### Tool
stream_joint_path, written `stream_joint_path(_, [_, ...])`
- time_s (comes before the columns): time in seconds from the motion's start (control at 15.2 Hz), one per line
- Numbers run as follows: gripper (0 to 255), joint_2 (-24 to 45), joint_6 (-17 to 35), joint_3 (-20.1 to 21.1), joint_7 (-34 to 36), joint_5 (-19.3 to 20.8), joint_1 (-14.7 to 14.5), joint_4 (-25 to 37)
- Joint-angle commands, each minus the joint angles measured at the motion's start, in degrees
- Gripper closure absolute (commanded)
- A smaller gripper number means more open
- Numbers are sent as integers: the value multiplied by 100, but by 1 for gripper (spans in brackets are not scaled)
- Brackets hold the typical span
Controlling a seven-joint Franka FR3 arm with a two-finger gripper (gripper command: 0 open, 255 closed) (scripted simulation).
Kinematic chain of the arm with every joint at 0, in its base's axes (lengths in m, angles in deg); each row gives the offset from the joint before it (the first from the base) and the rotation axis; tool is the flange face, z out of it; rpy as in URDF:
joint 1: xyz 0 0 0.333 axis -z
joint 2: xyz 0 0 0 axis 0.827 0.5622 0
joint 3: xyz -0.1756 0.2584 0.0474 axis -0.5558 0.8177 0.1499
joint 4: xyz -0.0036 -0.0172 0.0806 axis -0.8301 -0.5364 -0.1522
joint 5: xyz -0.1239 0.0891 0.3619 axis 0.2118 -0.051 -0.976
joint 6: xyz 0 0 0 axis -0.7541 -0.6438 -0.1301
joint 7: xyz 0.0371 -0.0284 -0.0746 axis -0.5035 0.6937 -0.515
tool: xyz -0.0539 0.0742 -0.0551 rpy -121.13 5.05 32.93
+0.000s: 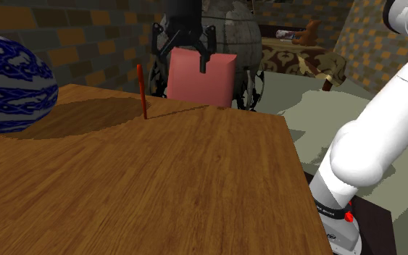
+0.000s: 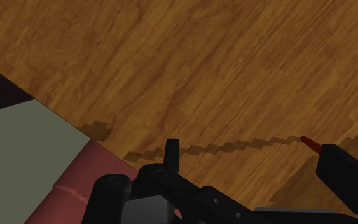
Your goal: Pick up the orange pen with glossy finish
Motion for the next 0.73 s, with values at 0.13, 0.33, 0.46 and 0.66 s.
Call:
stream_joint_path(0.13, [0,1165,-299,436,1164,387,-155,1340])
stream_joint_path(0.33, [0,2198,-699,655,2020,862,-526,2634])
stream_joint_path(0.46, [0,2468,-754,655,2228,985,-678,2928])
stream_joint_path(0.66, [0,2295,-446,630,2151,886,-586,2466])
